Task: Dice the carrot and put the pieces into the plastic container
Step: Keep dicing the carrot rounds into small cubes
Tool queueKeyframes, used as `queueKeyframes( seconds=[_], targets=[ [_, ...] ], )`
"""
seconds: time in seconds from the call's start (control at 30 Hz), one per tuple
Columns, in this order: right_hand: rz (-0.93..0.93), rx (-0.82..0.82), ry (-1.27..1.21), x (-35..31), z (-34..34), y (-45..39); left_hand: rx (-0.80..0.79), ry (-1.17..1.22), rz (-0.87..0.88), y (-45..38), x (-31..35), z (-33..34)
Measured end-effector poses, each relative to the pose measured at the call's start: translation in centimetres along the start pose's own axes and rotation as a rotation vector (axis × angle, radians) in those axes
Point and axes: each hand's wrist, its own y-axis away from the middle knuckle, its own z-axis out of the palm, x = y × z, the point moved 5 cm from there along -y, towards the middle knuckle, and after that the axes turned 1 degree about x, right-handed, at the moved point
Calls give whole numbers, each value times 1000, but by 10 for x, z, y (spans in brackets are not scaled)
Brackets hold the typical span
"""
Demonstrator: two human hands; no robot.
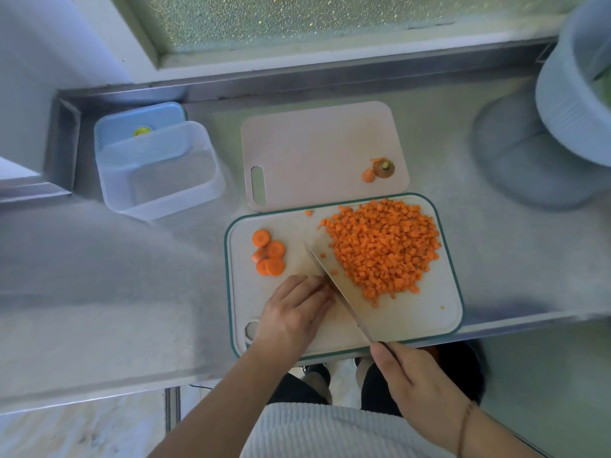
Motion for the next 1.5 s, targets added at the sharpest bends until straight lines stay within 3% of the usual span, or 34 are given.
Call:
queueKeyframes(
  seconds=[0.53, 0.87, 1.17, 1.4, 1.5],
  targets=[
    [134, -81, 312, -4, -10, 22, -59, 62, 68, 4, -1, 0],
    [1, 55, 152, -10, 4, -11, -43, 80, 29, 1, -3, -1],
    [151, -36, 257, 1, 4, 15, -48, 92, 14, 2, -3, -1],
    [27, 60, 144, -10, 11, -1, -47, 87, 25, 1, -4, -2],
    [62, 41, 120, -4, 6, 17, -43, 95, 4, 1, -4, -1]
  ],
)
